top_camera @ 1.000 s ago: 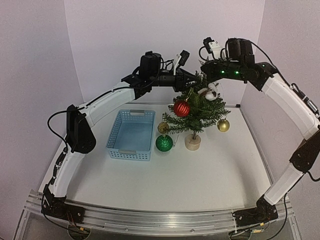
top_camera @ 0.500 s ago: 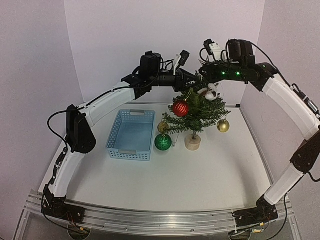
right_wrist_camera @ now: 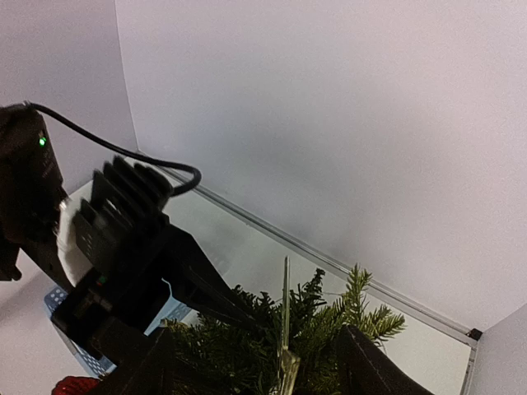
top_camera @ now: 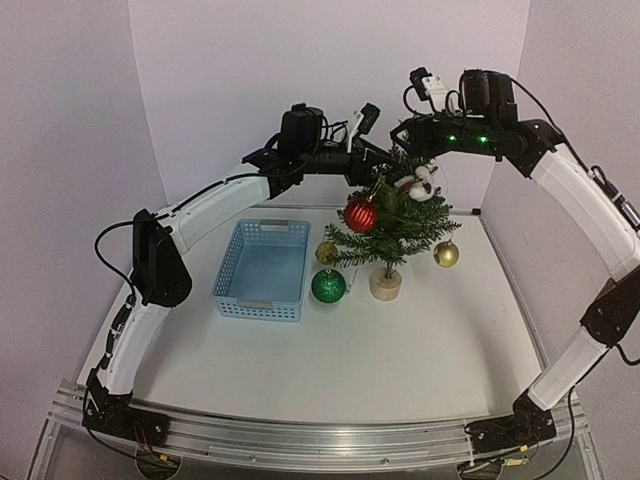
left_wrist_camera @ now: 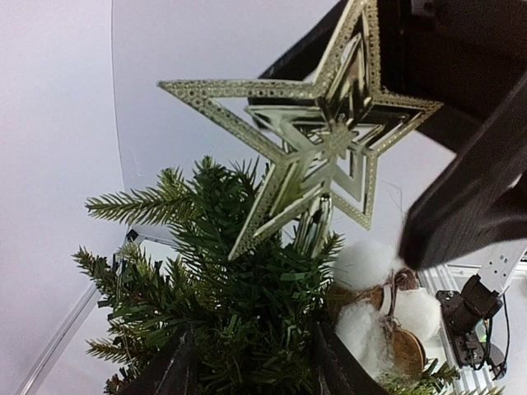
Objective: Decorate the small christmas tree
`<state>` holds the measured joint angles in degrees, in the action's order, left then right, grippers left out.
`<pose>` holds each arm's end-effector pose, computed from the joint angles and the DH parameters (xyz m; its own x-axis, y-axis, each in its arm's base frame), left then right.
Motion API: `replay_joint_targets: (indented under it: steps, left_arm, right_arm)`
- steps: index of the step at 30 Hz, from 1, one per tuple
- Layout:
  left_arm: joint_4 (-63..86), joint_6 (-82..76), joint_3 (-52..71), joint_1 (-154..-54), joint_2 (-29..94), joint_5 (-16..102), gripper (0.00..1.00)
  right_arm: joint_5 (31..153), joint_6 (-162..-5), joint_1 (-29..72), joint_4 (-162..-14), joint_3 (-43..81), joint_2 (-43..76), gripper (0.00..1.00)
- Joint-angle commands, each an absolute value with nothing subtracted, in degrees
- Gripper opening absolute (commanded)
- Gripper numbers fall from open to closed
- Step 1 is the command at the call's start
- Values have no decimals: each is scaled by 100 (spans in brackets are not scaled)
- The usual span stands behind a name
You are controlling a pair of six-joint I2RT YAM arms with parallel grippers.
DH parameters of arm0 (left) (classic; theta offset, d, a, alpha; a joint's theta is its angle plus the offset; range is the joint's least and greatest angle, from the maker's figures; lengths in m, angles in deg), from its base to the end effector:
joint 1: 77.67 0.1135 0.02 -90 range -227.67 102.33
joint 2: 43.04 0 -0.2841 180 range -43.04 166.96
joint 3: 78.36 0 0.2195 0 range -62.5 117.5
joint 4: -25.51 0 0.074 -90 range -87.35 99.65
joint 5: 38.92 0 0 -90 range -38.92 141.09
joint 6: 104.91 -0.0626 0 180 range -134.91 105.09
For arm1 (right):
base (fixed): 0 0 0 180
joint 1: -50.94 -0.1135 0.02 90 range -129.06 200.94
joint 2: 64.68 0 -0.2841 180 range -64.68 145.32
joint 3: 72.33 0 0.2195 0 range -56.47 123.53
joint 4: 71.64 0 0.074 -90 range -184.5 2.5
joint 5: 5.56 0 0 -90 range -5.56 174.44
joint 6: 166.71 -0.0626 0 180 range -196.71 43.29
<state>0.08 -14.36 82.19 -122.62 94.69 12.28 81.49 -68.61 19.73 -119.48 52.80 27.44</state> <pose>0.3652 -0.4200 0.3841 -0.0418 0.0311 -0.9986 0.9932 0.1096 -0.0381 0.2981 0.1768 0.4820 -0.1498 -0.2553 -0.9552 -0.5010 0.8525 -0.1492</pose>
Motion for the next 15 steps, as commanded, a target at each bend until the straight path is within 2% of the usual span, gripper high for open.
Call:
replay_joint_targets:
  steps: [1,5,8,15]
  left_arm:
    - [-304,-1776,8340,-12261,9007,1390,47]
    - [-388,-1891,8309,-12259,8873,1457,49]
    - [-423,-1949,8303,-12259,8808,1523,52]
    - [-411,-2141,8411,-12258,8684,1672,56]
  right_arm:
    - [8399,-6787,1989,-11853,5821,2586,70]
    - [8544,-6768,1990,-11853,6102,2636,76]
    - [8541,-6775,1985,-11853,6277,2675,86]
    - [8407,-6901,1987,-11853,6716,2806,89]
